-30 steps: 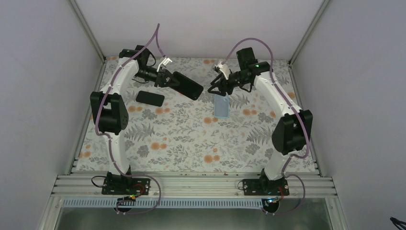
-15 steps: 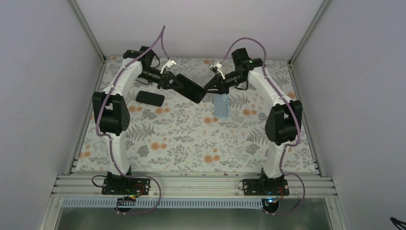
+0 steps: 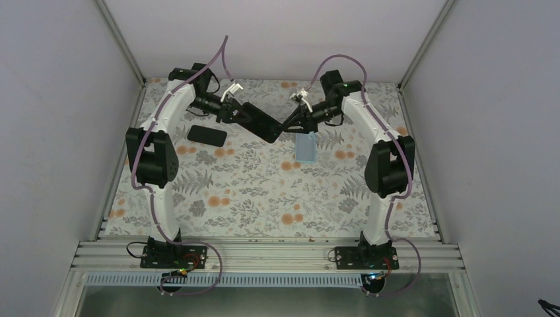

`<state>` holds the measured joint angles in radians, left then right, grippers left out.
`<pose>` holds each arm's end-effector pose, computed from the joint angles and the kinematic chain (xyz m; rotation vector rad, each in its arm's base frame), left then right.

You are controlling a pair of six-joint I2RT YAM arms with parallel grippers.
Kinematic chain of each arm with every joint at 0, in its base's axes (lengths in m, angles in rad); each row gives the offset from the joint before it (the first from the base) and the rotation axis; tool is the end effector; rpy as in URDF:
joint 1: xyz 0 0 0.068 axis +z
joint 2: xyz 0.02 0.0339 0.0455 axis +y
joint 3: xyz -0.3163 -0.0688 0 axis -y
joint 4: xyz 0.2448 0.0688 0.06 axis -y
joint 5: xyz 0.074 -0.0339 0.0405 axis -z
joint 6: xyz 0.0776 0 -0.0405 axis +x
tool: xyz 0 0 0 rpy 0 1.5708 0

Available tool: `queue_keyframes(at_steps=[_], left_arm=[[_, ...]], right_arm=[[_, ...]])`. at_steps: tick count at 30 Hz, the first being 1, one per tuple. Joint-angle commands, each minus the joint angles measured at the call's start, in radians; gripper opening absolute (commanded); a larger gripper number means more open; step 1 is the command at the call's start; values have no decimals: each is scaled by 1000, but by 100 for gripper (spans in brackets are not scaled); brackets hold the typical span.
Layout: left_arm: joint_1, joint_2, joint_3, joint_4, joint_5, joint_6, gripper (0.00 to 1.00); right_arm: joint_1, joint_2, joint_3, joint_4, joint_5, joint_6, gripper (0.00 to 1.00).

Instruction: Take the phone out of the phone case

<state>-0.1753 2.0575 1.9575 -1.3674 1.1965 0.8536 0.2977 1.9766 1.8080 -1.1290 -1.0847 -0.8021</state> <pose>0.4089 -0.1458 0.3265 1.1885 1.9397 -1.4221 0.3871 0.1906 0.3160 -1.3772 1.8789 1.2752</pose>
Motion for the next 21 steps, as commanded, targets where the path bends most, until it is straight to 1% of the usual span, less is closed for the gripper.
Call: queue_keyframes(at_steps=[1, 3, 7, 8, 11, 16, 18, 21], left_arm=[[-3, -60, -4, 10, 84, 28, 2], [-4, -61, -7, 10, 84, 28, 2], [-10, -60, -5, 10, 86, 30, 2], [-13, -61, -4, 10, 86, 30, 2], [-20, -66, -8, 10, 83, 31, 2], [-25, -75, -19, 10, 76, 35, 2], [-25, -75, -15, 10, 79, 35, 2], [-24, -75, -8, 10, 78, 33, 2]], right_arm=[[-10, 16, 6, -9, -32, -15, 33], [-10, 16, 10, -8, -27, -14, 36], [-11, 20, 10, -7, -28, -15, 34], [-11, 20, 4, 2, -23, -6, 35], [-13, 17, -5, 25, -12, 10, 43], [-22, -7, -5, 61, 0, 41, 48], [-23, -1, -6, 65, 6, 46, 46], [-23, 26, 10, 31, -9, 22, 35]])
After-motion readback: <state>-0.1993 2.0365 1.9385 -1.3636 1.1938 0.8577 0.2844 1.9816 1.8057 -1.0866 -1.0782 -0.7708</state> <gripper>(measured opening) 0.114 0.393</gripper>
